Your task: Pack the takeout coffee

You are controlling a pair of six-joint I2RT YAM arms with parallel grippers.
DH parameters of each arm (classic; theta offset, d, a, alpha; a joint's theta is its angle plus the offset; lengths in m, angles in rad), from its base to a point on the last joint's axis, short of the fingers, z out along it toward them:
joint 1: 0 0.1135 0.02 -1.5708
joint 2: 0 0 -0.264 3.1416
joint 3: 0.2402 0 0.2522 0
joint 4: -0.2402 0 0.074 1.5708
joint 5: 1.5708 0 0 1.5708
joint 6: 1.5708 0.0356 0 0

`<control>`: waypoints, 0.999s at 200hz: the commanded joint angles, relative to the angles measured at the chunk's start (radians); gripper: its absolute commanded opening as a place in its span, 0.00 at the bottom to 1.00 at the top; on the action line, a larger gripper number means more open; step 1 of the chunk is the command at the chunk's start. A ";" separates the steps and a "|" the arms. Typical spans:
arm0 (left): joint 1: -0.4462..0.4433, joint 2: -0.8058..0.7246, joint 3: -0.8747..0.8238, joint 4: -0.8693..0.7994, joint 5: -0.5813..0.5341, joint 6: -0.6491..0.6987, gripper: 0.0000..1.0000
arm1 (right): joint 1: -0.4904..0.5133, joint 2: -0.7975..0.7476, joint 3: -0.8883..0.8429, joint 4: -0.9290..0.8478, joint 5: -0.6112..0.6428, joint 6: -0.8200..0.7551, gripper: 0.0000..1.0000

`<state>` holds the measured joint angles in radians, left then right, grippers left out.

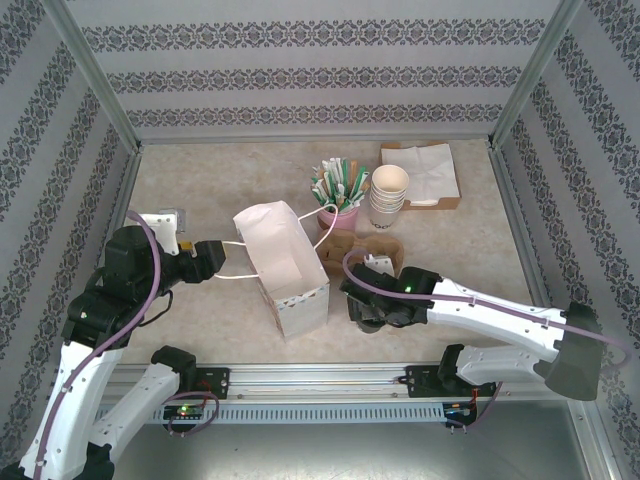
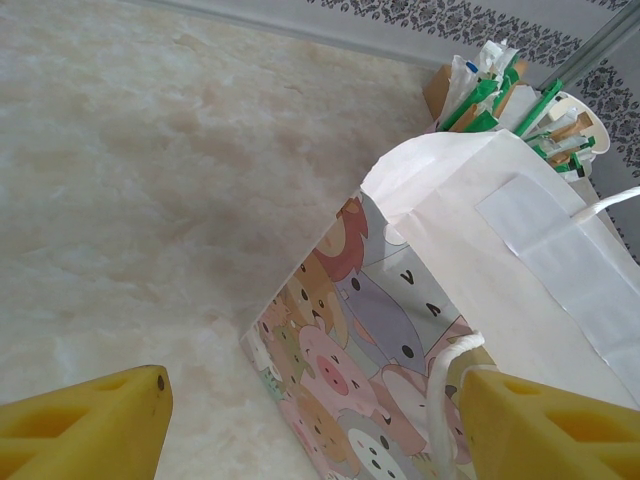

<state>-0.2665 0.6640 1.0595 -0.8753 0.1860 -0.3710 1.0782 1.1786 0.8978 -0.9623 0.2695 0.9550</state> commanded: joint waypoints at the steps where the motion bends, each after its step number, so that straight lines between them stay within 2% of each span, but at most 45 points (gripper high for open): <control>1: 0.008 0.000 0.006 0.003 0.002 -0.008 0.76 | 0.012 0.053 -0.099 -0.050 -0.087 0.051 0.76; 94: 0.008 -0.006 0.006 -0.004 0.000 -0.007 0.76 | 0.045 0.124 -0.099 -0.097 -0.083 0.071 0.75; 152: 0.008 -0.008 0.007 -0.005 0.001 -0.006 0.76 | 0.037 0.055 0.003 -0.133 0.005 0.091 0.78; 200: 0.008 -0.009 0.006 -0.001 0.006 -0.008 0.76 | 0.019 0.016 0.078 -0.140 0.029 0.072 0.81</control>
<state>-0.2665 0.6636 1.0595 -0.8757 0.1860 -0.3710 1.1088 1.2072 0.9379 -1.0275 0.2989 1.0298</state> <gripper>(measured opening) 0.760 0.801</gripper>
